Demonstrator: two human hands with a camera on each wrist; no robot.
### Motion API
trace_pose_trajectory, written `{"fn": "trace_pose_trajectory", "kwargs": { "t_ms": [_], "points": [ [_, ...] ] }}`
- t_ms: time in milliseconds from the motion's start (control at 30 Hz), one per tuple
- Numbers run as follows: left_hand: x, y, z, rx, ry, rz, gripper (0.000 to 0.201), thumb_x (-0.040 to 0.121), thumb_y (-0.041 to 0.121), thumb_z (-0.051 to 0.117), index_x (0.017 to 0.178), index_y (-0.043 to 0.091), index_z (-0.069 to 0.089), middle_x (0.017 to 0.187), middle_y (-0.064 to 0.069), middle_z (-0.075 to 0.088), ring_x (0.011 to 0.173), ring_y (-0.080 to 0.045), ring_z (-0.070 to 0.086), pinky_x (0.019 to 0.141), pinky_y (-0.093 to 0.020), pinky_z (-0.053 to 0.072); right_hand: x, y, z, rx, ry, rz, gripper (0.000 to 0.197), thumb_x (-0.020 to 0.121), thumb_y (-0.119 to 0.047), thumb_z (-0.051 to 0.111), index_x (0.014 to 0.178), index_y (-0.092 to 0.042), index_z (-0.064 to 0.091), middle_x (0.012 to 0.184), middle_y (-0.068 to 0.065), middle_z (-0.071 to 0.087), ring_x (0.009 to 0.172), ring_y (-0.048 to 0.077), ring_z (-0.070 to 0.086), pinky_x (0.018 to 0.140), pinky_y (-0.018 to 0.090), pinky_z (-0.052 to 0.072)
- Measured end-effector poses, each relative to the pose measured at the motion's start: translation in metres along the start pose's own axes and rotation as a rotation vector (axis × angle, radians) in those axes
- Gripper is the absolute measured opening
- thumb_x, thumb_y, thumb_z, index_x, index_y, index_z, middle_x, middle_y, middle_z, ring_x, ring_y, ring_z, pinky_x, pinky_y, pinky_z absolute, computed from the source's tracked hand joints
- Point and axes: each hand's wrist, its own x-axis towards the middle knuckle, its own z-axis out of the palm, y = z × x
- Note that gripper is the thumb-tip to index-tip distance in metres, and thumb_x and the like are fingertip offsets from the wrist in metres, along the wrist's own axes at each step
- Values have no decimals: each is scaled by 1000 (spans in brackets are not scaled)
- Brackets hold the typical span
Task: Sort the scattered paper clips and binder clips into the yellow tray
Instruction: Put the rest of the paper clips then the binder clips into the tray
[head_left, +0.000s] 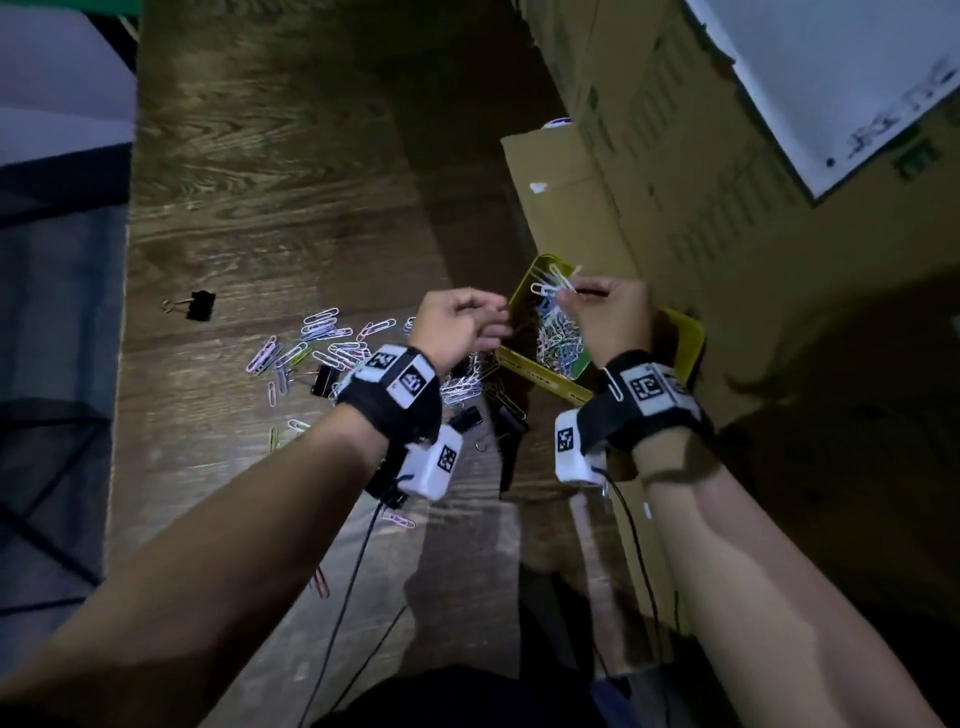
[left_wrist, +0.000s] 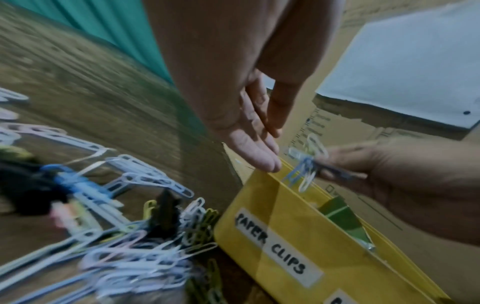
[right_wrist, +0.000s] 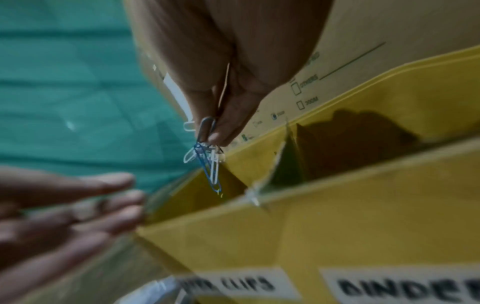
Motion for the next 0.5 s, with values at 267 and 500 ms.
{"fn": "trace_pose_trajectory", "kwargs": {
  "t_ms": [267, 500],
  "points": [
    [-57, -46, -111, 9, 99, -28, 11, 87, 4, 58, 96, 4, 64, 72, -5, 71, 58, -14, 66, 54, -24, 54, -9, 24, 26, -396, -199, -89, 39, 86, -16, 64, 124, -18, 59, 107, 4, 68, 107, 28, 59, 98, 46, 46],
    [-108, -133, -227, 599, 248, 74, 31, 88, 2, 57, 118, 9, 60, 123, -9, 59, 108, -18, 56, 95, -25, 40, -92, -12, 49, -231, -366, -366, 32, 88, -14, 60, 119, -20, 62, 90, -8, 65, 85, 8, 63, 85, 28, 53]
  ]
}}
